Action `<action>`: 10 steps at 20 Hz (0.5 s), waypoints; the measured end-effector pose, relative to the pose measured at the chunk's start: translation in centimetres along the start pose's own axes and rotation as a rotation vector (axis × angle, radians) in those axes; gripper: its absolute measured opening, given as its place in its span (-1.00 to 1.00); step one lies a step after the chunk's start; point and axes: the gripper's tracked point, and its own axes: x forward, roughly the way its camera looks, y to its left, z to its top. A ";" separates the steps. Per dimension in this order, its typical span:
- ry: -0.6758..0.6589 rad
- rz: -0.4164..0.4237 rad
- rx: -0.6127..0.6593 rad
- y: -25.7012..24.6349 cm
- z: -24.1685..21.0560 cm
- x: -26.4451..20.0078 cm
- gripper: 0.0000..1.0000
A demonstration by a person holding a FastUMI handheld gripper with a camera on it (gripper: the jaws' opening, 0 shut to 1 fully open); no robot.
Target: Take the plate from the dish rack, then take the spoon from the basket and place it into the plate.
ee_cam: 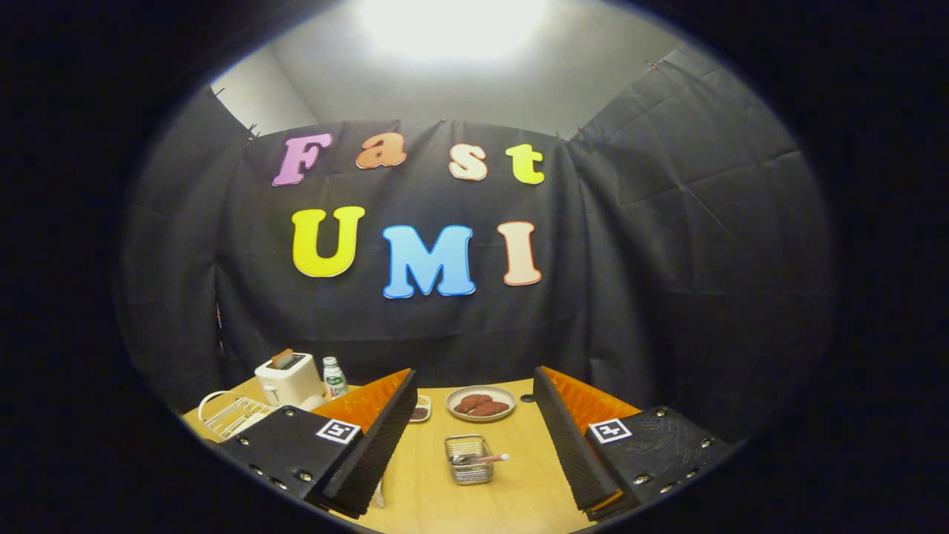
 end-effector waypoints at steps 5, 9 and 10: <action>0.026 0.115 0.031 7.0 -0.5 -0.3 0.93; 0.057 0.183 0.046 11.4 -1.6 0.3 0.93; 0.069 0.199 0.051 12.4 -2.3 0.5 0.93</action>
